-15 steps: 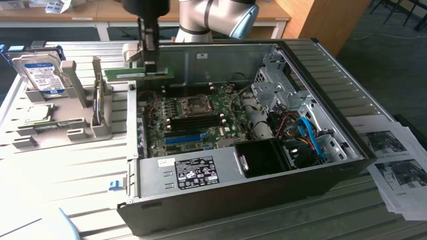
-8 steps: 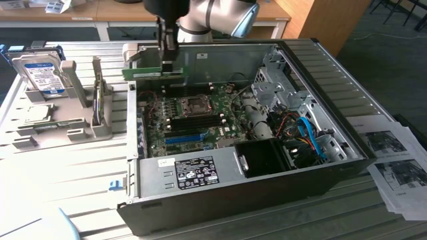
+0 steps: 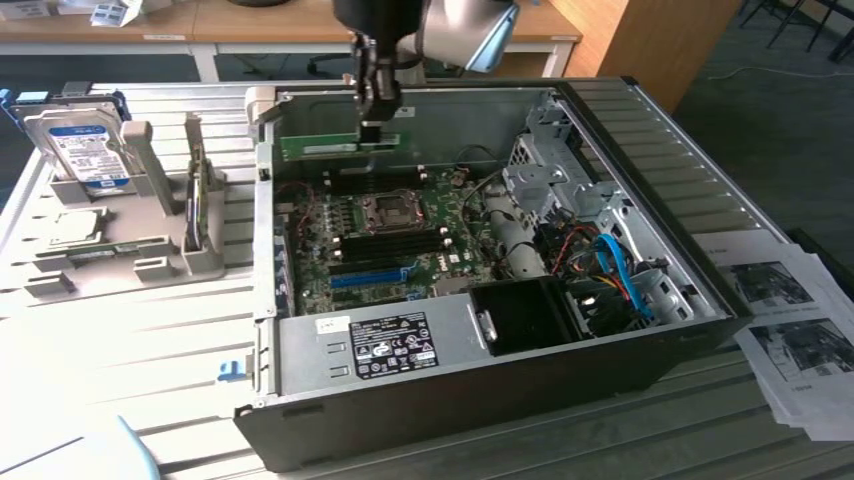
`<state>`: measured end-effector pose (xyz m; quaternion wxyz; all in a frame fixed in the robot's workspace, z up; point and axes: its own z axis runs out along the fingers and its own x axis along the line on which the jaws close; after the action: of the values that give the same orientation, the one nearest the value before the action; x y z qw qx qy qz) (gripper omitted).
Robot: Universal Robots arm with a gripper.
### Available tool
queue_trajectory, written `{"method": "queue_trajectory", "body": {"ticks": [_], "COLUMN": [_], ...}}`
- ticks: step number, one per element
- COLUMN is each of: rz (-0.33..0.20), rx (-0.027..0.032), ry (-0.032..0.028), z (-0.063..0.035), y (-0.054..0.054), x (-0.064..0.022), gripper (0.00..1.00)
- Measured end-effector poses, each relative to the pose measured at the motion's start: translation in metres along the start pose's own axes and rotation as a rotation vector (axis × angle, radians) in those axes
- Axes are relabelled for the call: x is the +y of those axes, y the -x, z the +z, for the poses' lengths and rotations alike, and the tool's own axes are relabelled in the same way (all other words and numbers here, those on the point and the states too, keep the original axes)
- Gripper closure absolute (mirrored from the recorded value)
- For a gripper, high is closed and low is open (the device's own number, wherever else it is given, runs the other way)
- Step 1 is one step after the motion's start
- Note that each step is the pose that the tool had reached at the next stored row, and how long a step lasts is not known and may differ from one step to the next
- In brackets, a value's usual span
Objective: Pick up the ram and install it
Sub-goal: 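Pick up the ram and move it above insertion slot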
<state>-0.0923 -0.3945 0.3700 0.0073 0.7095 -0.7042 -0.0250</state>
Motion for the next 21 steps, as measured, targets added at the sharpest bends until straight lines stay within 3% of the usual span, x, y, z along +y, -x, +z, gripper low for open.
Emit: {"method": "queue_trajectory", "body": {"ticks": [6,7,10,15,21], "rz": [0.0,0.0,0.0,0.0,0.0], "rx": [-0.0001,-0.0002,-0.0004,-0.0003,0.0016], "ry": [0.0,0.0,0.0013,0.0016,0.0059], "z": [-0.0007,-0.001,-0.0015,-0.0016,-0.0019], "y": [0.0,0.0,0.0,-0.001,-0.01], "x": [-0.0272,-0.0366,-0.0507,-0.0508,-0.0507], "gripper": [0.89,0.89,0.89,0.89,0.89]}}
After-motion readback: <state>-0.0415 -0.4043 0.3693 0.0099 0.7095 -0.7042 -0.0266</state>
